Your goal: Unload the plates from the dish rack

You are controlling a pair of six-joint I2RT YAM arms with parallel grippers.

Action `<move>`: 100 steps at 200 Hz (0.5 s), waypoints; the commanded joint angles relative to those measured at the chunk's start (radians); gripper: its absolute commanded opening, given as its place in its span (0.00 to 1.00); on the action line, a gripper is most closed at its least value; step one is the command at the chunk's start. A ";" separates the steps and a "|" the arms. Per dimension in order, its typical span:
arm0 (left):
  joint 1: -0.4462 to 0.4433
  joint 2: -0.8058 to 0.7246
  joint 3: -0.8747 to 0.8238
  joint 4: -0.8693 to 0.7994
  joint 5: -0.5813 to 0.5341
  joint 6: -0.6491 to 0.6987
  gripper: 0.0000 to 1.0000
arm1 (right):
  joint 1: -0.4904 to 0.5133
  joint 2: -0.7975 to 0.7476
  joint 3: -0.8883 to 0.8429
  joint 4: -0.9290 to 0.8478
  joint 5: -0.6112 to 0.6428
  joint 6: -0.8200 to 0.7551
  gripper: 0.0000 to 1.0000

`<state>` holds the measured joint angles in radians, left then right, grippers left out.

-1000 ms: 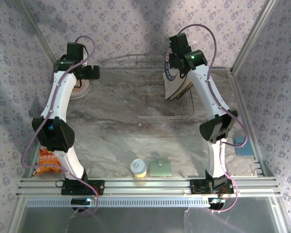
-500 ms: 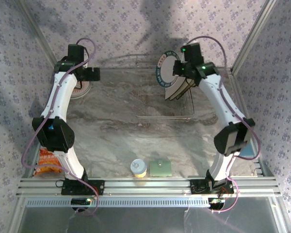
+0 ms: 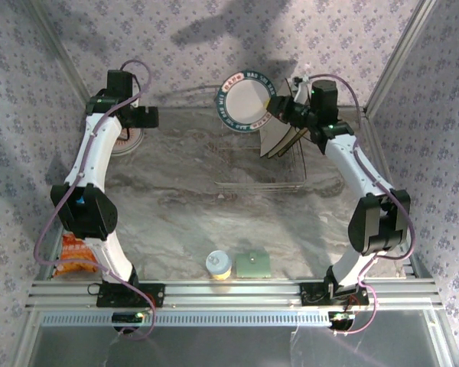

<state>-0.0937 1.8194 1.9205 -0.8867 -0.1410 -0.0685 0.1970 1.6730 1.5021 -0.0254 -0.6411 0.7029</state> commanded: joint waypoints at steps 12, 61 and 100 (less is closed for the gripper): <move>0.010 -0.037 0.005 0.012 0.042 -0.008 0.99 | -0.001 0.005 0.007 0.121 -0.060 0.053 0.00; 0.012 -0.060 -0.021 0.078 0.230 -0.031 0.99 | 0.010 0.015 0.013 0.119 -0.054 0.051 0.00; 0.032 -0.121 -0.155 0.346 0.706 -0.136 0.99 | 0.027 0.042 0.035 0.122 -0.055 0.071 0.00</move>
<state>-0.0780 1.7714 1.8313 -0.7570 0.2008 -0.1184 0.2104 1.6962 1.5021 0.0414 -0.6704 0.7456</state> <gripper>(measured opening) 0.989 0.096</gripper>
